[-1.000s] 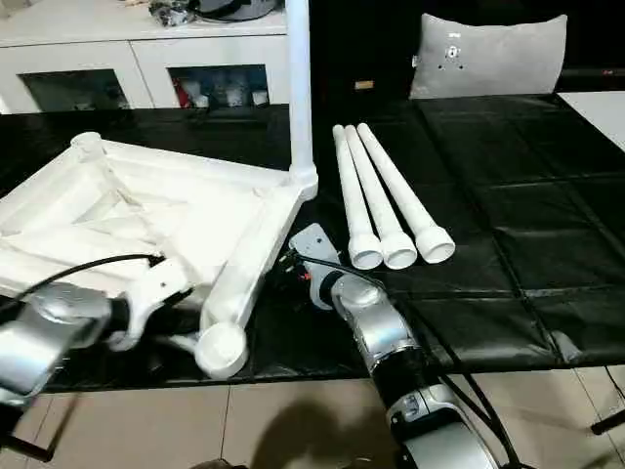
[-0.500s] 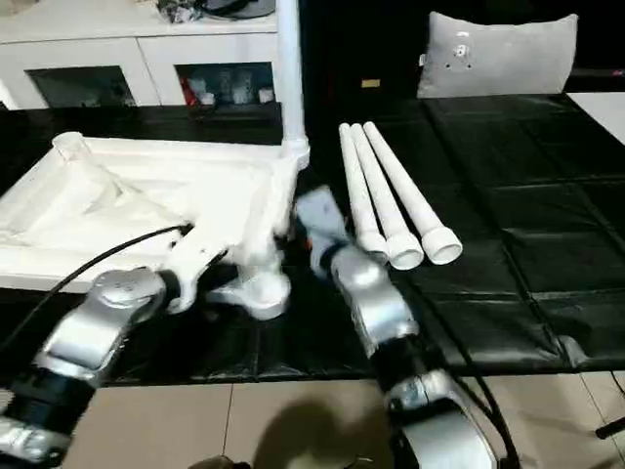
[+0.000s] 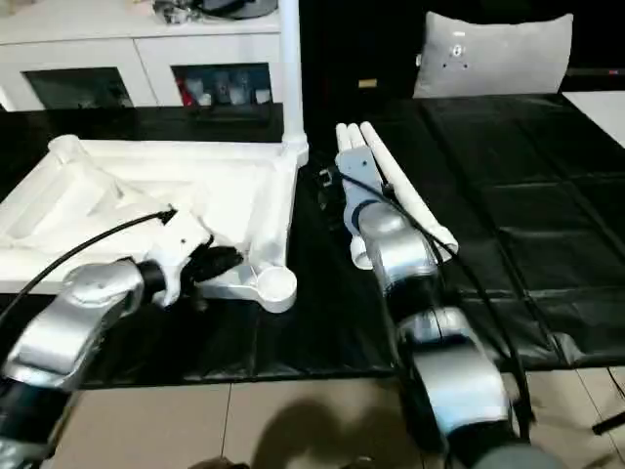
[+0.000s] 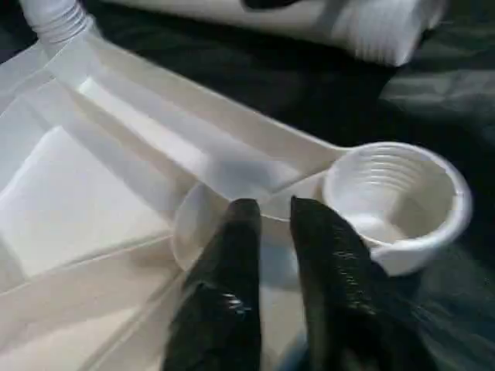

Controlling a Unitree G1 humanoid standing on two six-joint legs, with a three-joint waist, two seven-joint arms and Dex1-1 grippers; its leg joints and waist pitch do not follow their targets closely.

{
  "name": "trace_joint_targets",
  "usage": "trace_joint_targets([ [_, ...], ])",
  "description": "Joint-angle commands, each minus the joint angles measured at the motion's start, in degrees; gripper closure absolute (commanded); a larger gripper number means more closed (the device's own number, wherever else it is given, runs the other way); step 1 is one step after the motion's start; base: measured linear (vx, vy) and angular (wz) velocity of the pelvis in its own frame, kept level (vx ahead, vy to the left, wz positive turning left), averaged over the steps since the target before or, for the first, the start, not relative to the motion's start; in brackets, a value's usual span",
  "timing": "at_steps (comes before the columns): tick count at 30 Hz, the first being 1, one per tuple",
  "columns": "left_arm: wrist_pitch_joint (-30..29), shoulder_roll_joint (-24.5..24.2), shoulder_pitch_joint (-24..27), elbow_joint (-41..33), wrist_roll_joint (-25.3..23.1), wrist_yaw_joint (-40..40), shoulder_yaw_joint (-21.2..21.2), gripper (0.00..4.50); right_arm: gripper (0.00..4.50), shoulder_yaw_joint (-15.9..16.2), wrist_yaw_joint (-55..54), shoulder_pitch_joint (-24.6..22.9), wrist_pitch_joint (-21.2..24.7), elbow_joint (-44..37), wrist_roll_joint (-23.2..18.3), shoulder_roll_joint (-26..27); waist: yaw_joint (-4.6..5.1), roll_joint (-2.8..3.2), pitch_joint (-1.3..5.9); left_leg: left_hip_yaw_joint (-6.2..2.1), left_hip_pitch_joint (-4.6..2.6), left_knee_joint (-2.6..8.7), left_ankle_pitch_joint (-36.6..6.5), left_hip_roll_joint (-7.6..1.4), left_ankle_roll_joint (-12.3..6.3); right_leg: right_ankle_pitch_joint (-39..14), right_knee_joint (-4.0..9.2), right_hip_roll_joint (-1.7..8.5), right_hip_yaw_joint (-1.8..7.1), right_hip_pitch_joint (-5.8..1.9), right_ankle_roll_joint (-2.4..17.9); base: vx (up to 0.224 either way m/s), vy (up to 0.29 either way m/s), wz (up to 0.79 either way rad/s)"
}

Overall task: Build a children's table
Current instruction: Pick table leg

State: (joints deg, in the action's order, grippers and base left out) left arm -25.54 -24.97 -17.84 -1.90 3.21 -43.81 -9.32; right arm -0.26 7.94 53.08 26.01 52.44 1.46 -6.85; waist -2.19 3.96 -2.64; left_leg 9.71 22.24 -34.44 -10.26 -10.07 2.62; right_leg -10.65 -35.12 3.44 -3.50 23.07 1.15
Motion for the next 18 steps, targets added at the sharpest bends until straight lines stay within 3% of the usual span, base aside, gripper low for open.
trace_joint_targets([
  [1,-1.3,-1.1,0.4,-2.8,1.1,-1.7,0.1,3.38,0.00,-1.5,-0.5,2.2,1.5,3.9,-1.3,-0.1,-0.22,-0.51,3.83,-0.78,-1.05,3.67,-9.6,-2.41,-0.97,-8.4,3.42,4.38,2.58,-2.86,13.2,0.000,0.000,0.00],
  [5,-1.6,-1.5,0.9,-4.0,1.0,-2.1,-0.2,3.19,0.00,-2.4,0.1,4.2,1.5,8.0,-2.0,-0.2,-0.38,-0.72,3.79,-0.69,-1.04,3.66,-9.3,-2.48,-0.88,-7.7,3.30,4.34,2.56,-2.88,13.1,0.000,0.000,0.00],
  [6,-1.6,-1.9,1.1,-4.5,1.0,-2.0,-0.7,2.93,0.00,-2.7,0.2,5.3,1.3,10.5,-2.0,-0.2,-0.44,-0.72,3.83,-0.71,-1.04,3.63,-9.3,-2.47,-0.81,-7.7,3.22,4.39,2.54,-2.89,13.3,0.000,0.000,0.00],
  [7,-1.7,-2.1,1.3,-4.9,0.9,-1.8,-0.9,2.85,0.00,-3.1,0.1,6.1,0.8,12.5,-2.1,-0.2,-0.44,-1.16,3.74,-0.63,-0.99,3.63,-9.3,-2.50,-0.81,-8.0,3.24,4.43,2.58,-2.88,13.3,0.000,0.000,0.00],
  [9,-2.3,-2.2,1.6,-5.5,1.0,-1.7,-1.1,2.82,0.00,-3.8,0.7,6.9,1.0,15.0,-2.4,-0.2,-0.46,-0.98,3.71,-0.62,-1.04,3.59,-9.4,-2.53,-0.53,-8.1,3.18,4.42,2.58,-2.82,13.5,0.000,0.000,0.00],
  [10,-2.5,-2.2,1.7,-5.8,1.0,-1.7,-1.1,2.82,0.00,-3.9,0.6,7.2,1.2,15.8,-2.4,-0.2,-0.48,-1.36,3.63,-0.56,-1.00,3.63,-9.3,-2.55,-0.49,-7.9,3.19,4.38,2.59,-2.83,13.4,0.000,0.000,0.00],
  [18,-3.8,-2.6,2.7,-7.6,1.5,-2.1,-1.6,2.83,0.69,-3.9,1.1,8.5,5.0,20.2,-2.0,-1.2,-0.45,-1.92,3.50,-0.51,-1.19,3.72,-10.3,-2.60,0.25,-8.2,3.12,4.32,2.61,-2.75,13.4,0.000,0.000,0.00],
])
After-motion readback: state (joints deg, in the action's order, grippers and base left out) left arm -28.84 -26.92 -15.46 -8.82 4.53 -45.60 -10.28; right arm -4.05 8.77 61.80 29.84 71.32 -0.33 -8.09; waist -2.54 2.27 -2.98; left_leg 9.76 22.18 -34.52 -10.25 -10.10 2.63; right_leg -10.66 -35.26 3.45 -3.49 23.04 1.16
